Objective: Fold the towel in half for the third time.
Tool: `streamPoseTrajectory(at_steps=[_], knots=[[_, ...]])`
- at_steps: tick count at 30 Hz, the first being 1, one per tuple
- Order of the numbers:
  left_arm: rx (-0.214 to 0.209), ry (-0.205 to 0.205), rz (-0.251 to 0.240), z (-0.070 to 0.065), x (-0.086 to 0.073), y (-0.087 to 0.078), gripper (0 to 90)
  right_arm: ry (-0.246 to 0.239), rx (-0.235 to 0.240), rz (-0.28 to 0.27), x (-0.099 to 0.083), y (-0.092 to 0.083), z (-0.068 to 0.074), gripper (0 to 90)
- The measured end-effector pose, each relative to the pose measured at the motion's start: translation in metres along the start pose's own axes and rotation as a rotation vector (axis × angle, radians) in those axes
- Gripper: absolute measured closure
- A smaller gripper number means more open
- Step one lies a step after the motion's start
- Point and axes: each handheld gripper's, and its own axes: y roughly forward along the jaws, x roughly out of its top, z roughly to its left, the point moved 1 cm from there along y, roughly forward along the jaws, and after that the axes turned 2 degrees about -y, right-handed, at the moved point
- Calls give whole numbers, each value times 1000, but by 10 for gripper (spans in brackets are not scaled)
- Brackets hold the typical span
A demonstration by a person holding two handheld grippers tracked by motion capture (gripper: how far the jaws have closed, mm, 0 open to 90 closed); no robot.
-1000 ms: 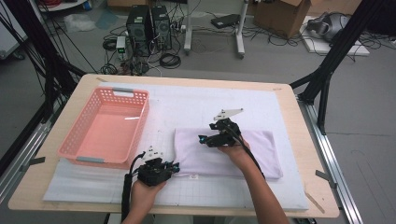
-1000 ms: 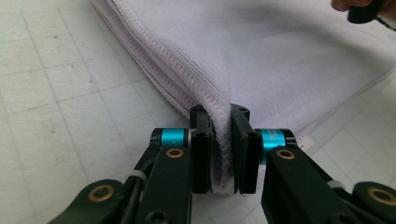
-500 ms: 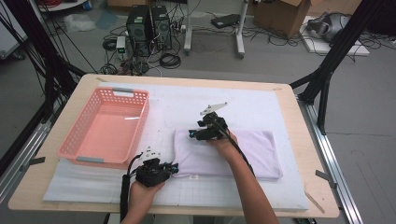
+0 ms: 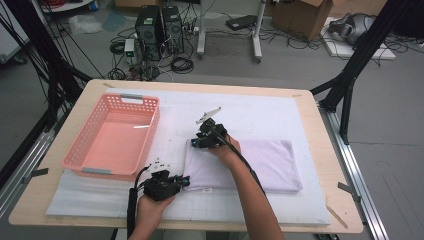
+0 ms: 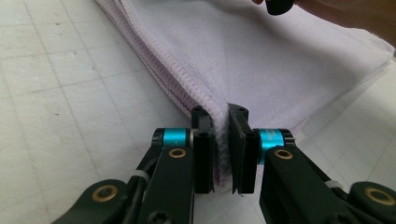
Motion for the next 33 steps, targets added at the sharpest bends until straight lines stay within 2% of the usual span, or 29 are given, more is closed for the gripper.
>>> streamPoseTrajectory(at_steps=[3,5,9,13,16,20,25,28,33], knots=[[-1,1,1,0,0,0,813,-32,12,10,1,-2,1,832],[-1,-2,-1,1,0,-1,814,-24,17,10,1,-3,1,850],[0,-5,-4,1,0,-4,817,-37,16,-3,4,-5,3,860],[-5,-13,-24,2,3,-14,820,-36,29,-53,9,-10,7,864],[-5,-24,-62,3,9,-25,822,-28,50,-105,15,-15,8,865],[-19,-20,-113,2,18,-40,824,-24,75,-162,23,-22,12,866],[-77,-10,-160,-11,32,-46,824,-30,86,-231,30,-39,14,866],[-100,24,-171,-22,44,-42,824,-35,72,-249,30,-52,11,865],[-142,79,-142,-42,58,-23,823,-22,42,-274,23,-75,-2,865]])
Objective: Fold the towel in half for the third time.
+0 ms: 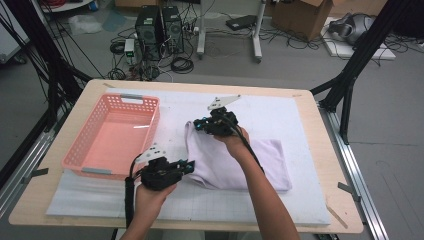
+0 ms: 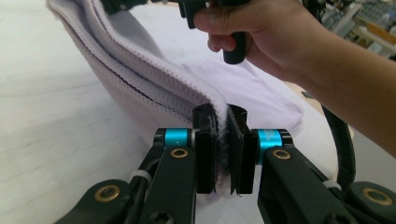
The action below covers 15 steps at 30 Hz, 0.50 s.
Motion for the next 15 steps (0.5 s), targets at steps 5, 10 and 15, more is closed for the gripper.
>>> streamPoseTrajectory(at_steps=[5,10,15], knots=[[-25,31,28,-14,10,26,821,17,-47,-12,-9,-25,-14,864],[-41,44,74,-23,12,57,820,51,-91,-5,-26,-44,-30,864],[-52,47,104,-31,7,82,817,103,-124,-5,-50,-60,-44,864]])
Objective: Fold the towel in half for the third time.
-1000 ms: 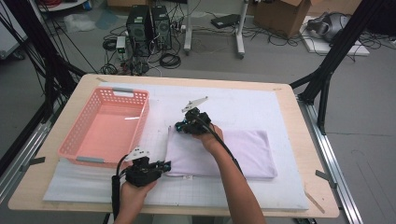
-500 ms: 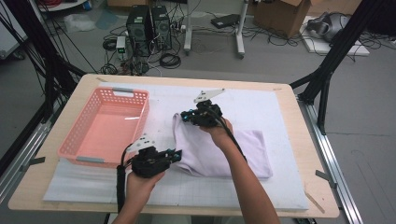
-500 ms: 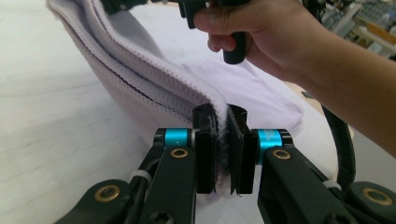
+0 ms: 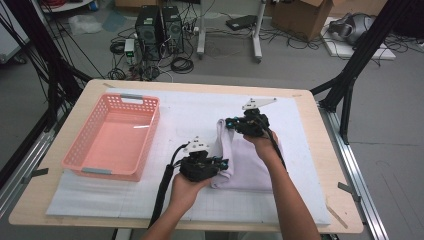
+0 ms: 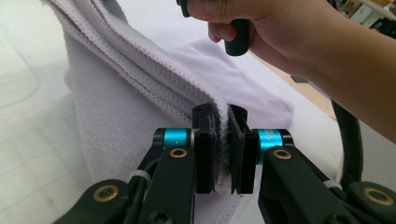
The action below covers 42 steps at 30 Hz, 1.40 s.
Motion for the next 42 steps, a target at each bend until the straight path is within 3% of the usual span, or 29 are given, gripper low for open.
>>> streamPoseTrajectory(at_steps=[11,15,19,21,26,33,35,39,42], knots=[[-21,12,31,-15,-3,39,790,43,-36,13,-36,-20,-26,863],[-31,54,23,-22,-4,44,605,65,-46,19,-49,-26,-35,864],[-23,88,-10,-24,-2,36,451,85,-63,11,-62,-35,-44,864],[-18,102,-38,-23,-1,28,436,109,-68,15,-66,-41,-49,863],[29,131,-68,-12,-3,7,404,105,-94,16,-71,-54,-55,863],[82,111,-70,12,-19,-14,391,107,-158,56,-88,-71,-60,848],[87,110,-69,17,-24,-18,390,128,-182,42,-93,-78,-60,806],[90,113,-71,24,-32,-26,389,215,-226,-13,-99,-100,-59,632],[93,108,-79,30,-38,-33,385,249,-260,-22,-105,-120,-51,583]])
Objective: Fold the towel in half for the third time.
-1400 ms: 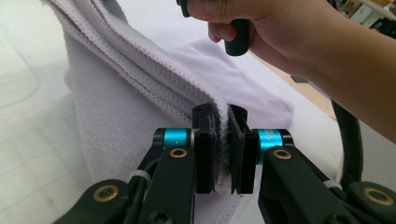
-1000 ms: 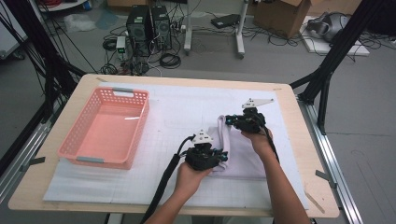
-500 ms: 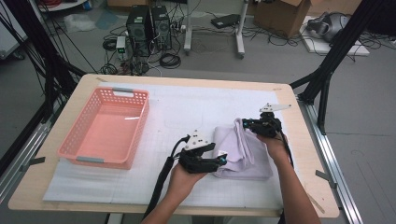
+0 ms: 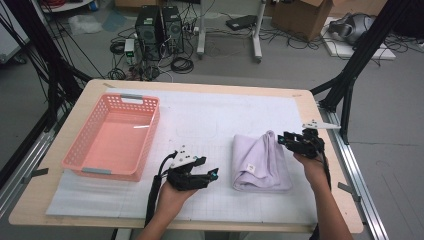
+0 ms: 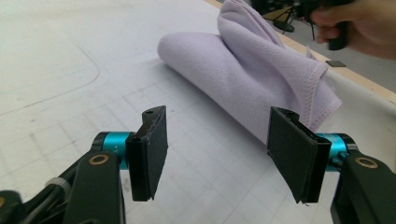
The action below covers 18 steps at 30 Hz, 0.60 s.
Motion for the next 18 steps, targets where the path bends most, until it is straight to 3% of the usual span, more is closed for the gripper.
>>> streamPoseTrajectory(at_steps=[3,7,11,15,16,18], knots=[[1,-8,-4,5,-7,-5,383,6,-18,-1,-11,-19,6,550],[7,-9,-7,12,-17,-13,383,-21,-13,5,-31,-36,27,526],[18,-7,-5,19,-21,-19,379,-42,20,28,-47,-40,49,469],[26,-14,-27,22,-20,-25,380,-58,48,59,-59,-36,67,470],[25,-15,-29,22,-20,-25,379,-51,53,79,-62,-33,69,511],[28,-13,-31,22,-21,-26,379,-28,87,111,-69,-28,68,746]])
